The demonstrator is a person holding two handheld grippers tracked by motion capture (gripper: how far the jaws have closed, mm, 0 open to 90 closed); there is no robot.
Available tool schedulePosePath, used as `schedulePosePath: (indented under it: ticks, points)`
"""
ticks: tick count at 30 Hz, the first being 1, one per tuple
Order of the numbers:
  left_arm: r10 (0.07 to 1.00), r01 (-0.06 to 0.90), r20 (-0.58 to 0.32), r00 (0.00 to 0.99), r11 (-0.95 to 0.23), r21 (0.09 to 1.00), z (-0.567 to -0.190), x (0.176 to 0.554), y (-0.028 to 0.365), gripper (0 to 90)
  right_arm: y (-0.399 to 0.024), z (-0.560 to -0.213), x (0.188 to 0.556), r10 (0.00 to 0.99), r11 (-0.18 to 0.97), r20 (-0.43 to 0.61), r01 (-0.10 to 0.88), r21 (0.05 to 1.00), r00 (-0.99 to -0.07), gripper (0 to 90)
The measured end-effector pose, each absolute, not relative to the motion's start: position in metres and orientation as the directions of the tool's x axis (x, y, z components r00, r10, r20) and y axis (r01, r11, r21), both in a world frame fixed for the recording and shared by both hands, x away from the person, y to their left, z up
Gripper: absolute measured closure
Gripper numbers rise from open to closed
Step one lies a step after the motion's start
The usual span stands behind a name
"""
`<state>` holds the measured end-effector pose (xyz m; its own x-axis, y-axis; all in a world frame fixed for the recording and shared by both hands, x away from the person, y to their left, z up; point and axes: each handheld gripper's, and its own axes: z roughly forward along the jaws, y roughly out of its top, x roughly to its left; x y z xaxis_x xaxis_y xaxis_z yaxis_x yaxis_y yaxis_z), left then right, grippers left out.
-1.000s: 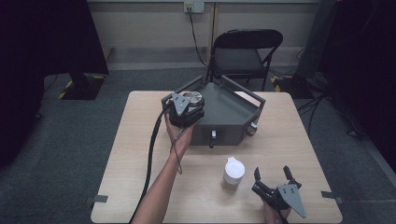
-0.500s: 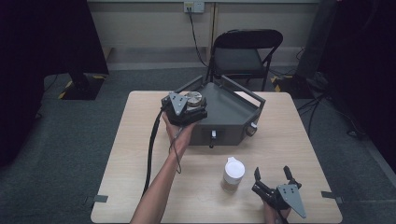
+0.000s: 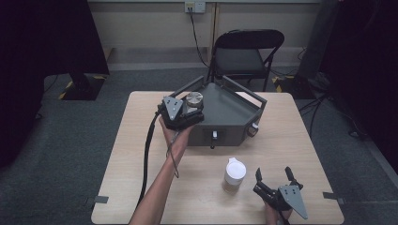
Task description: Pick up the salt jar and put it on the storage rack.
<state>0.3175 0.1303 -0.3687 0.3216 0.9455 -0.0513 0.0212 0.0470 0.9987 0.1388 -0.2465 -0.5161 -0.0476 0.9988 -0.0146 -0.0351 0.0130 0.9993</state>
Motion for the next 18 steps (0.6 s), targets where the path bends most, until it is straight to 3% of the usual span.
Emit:
schedulePosePath:
  ticks: [12,18]
  points:
    - [0.934,0.068,-0.103,0.343,0.085,0.994,-0.375,0.301,0.142,1.0,-0.246,-0.516,0.139,0.999,0.011,-0.013,-0.036,0.999,-0.045,0.7]
    - [0.94,0.041,-0.1,0.327,0.091,0.995,-0.379,0.283,0.138,1.0,-0.246,-0.517,0.138,0.999,0.009,-0.011,-0.039,0.999,-0.045,0.7]
